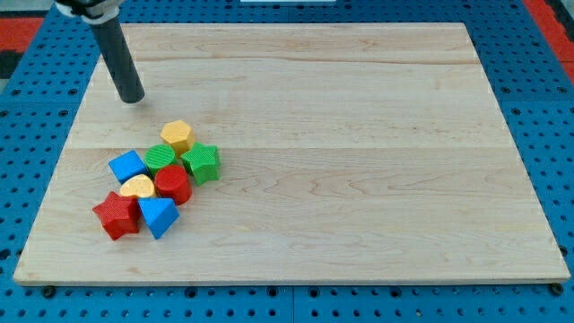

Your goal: Separate the green blocks from the group of blocks

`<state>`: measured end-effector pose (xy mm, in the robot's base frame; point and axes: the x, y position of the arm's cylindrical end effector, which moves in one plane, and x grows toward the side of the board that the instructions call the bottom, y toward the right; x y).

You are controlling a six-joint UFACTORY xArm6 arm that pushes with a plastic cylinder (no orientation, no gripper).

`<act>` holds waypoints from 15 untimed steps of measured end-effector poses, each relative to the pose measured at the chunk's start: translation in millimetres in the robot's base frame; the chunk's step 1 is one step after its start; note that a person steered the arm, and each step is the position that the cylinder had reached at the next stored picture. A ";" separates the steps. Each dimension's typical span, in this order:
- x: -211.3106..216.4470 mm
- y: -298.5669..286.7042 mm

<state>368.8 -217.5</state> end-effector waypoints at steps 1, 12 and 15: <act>43.0 -1.9; 177.3 125.2; 216.8 184.0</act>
<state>585.6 -33.5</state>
